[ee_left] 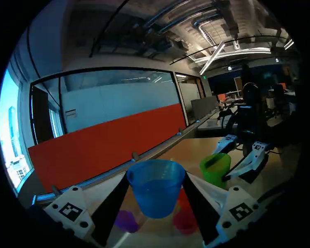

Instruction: Pour water

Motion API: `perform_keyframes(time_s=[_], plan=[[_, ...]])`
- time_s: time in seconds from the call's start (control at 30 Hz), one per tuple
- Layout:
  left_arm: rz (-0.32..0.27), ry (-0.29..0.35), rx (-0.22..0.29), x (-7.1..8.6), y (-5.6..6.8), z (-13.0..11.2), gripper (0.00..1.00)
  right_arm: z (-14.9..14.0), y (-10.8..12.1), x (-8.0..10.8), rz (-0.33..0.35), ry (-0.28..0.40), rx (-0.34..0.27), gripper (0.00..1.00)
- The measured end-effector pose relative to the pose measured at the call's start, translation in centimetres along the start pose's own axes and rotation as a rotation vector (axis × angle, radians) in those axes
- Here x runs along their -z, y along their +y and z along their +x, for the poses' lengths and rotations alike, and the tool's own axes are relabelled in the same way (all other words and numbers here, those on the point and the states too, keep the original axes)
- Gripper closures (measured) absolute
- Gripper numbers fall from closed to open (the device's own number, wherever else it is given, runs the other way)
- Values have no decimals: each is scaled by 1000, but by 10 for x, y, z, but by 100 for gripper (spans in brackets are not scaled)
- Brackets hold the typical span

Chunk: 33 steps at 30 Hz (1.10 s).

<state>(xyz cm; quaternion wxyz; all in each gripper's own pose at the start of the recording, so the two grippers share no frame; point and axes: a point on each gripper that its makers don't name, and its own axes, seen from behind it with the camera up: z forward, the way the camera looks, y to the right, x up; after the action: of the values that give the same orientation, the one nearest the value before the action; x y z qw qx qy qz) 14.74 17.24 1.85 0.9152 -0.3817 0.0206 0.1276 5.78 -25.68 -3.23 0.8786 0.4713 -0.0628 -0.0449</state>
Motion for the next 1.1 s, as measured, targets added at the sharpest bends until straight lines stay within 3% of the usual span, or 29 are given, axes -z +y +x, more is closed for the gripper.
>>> perform_keyframes(time_s=[1.1], plan=[[-13,5,-151,-14,10,19,13,-19,-22,-12,68,-29,-8,12]])
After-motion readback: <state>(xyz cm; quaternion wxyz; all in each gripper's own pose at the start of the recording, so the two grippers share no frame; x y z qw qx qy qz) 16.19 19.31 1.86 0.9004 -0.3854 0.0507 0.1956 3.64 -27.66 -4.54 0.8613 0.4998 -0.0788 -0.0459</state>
